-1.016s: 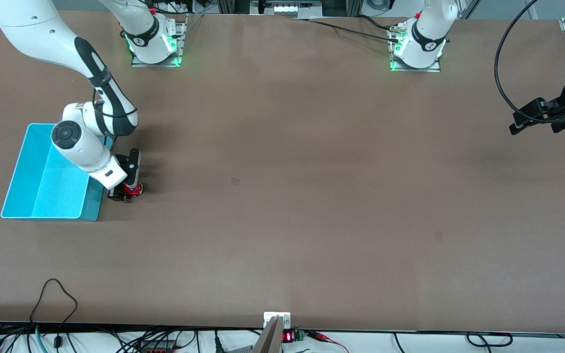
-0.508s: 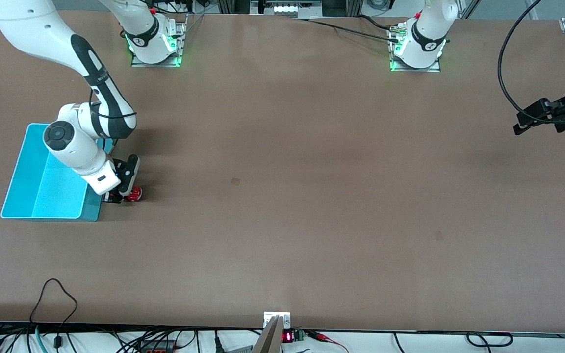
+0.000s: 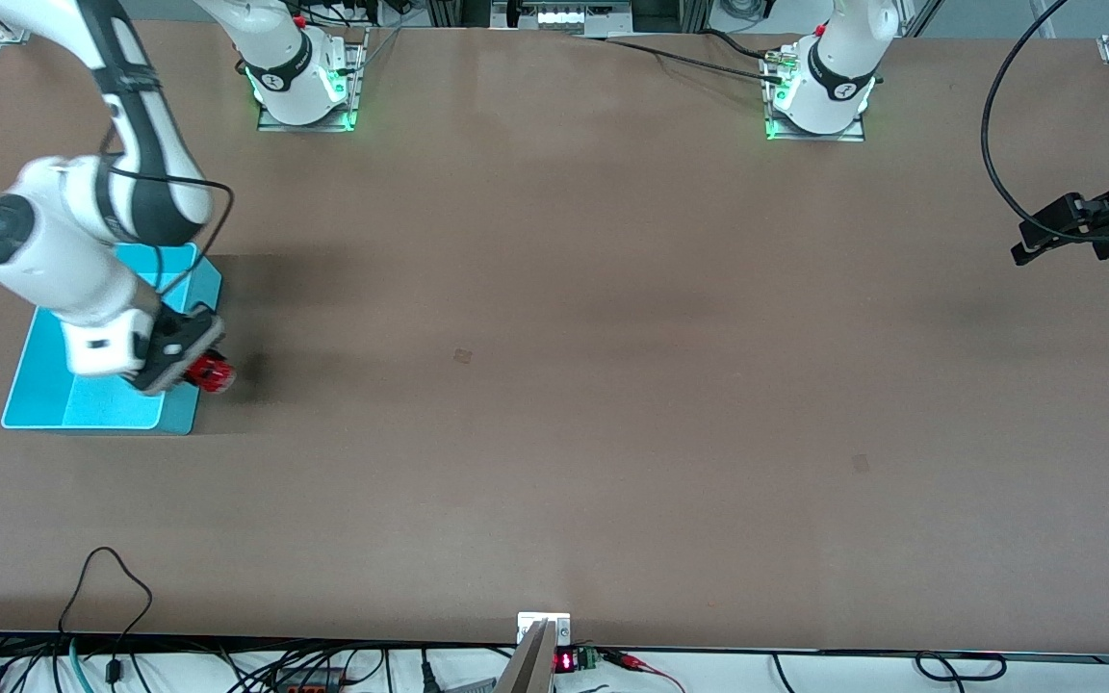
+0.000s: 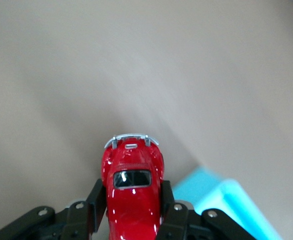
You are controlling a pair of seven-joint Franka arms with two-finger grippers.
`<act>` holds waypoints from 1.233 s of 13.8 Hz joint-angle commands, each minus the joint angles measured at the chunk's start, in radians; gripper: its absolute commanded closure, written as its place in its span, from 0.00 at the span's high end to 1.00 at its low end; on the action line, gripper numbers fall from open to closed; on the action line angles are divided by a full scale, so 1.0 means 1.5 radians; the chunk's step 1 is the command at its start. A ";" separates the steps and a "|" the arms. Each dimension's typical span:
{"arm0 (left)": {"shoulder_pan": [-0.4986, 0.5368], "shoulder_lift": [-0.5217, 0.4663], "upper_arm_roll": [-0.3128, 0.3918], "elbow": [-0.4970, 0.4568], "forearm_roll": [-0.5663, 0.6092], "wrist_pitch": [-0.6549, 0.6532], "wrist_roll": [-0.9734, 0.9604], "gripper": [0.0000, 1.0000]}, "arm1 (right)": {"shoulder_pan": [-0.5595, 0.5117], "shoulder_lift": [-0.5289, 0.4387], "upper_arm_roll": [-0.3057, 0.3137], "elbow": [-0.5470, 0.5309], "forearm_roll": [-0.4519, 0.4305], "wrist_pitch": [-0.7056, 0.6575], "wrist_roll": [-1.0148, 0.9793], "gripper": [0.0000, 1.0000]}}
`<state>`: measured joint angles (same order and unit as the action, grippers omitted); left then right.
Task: Wind red beetle toy and store in blue box
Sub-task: 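Carry the car over the blue box and lower it inside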
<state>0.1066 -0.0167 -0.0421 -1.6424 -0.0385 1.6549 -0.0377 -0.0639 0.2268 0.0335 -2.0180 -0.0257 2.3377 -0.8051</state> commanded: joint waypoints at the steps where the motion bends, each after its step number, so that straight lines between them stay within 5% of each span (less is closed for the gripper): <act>1: 0.005 -0.008 -0.001 0.000 0.004 -0.005 0.012 1.00 | -0.016 -0.022 -0.044 -0.013 0.007 -0.064 0.142 0.00; 4: 0.005 -0.007 0.000 -0.001 0.003 -0.003 0.012 1.00 | -0.035 -0.017 -0.109 -0.035 0.006 -0.088 0.205 0.00; 7: 0.006 -0.006 0.001 0.000 0.003 0.001 0.012 1.00 | -0.046 0.009 -0.152 -0.099 0.006 0.025 0.215 0.00; 17: 0.016 -0.011 -0.009 0.006 -0.014 -0.041 0.015 1.00 | -0.048 0.116 -0.175 -0.107 0.005 0.064 0.360 0.00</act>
<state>0.1249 -0.0214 -0.0504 -1.6412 -0.0417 1.6201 -0.0343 -0.1358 0.3805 -0.2295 -2.1749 -0.0251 2.4110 -0.2851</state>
